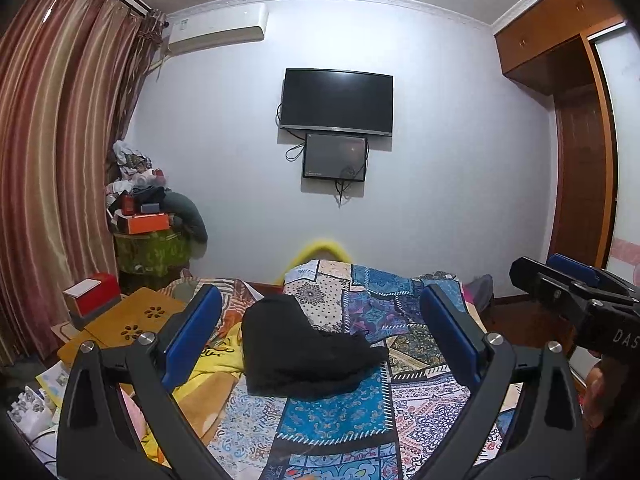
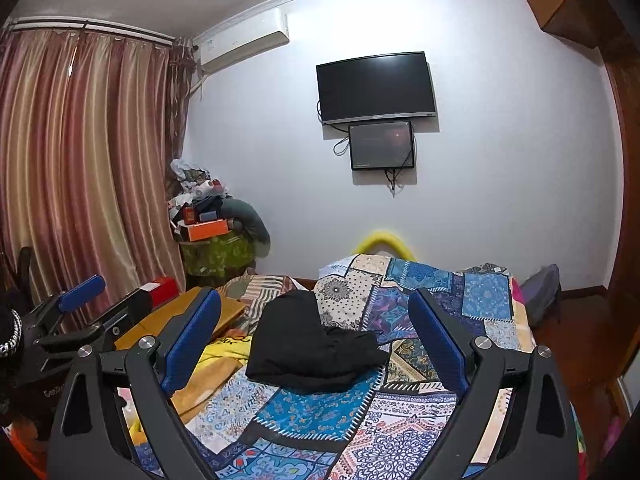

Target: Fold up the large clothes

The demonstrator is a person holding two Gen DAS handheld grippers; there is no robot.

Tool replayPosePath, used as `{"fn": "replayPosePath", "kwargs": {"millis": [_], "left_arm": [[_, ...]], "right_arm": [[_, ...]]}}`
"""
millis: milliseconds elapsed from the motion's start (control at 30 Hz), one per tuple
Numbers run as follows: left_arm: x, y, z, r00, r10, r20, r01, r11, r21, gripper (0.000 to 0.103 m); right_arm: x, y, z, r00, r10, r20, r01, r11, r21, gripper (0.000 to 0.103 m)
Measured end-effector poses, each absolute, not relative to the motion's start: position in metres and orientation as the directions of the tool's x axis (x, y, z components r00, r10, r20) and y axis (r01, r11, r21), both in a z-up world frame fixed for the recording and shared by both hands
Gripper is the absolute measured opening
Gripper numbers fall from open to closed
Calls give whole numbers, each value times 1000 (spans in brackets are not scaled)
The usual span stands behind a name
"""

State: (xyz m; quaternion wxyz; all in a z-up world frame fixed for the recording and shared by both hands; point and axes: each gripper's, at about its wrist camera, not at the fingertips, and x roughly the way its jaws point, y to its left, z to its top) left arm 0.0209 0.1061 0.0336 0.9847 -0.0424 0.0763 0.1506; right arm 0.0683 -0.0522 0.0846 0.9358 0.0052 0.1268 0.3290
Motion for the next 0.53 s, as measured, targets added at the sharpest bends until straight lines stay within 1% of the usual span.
{"fn": "replayPosePath", "kwargs": {"millis": [533], "left_arm": [[21, 107, 35, 946, 282, -162, -296, 953, -67, 102]], "right_arm": [[72, -51, 83, 748, 619, -240, -613, 783, 110, 94]]}}
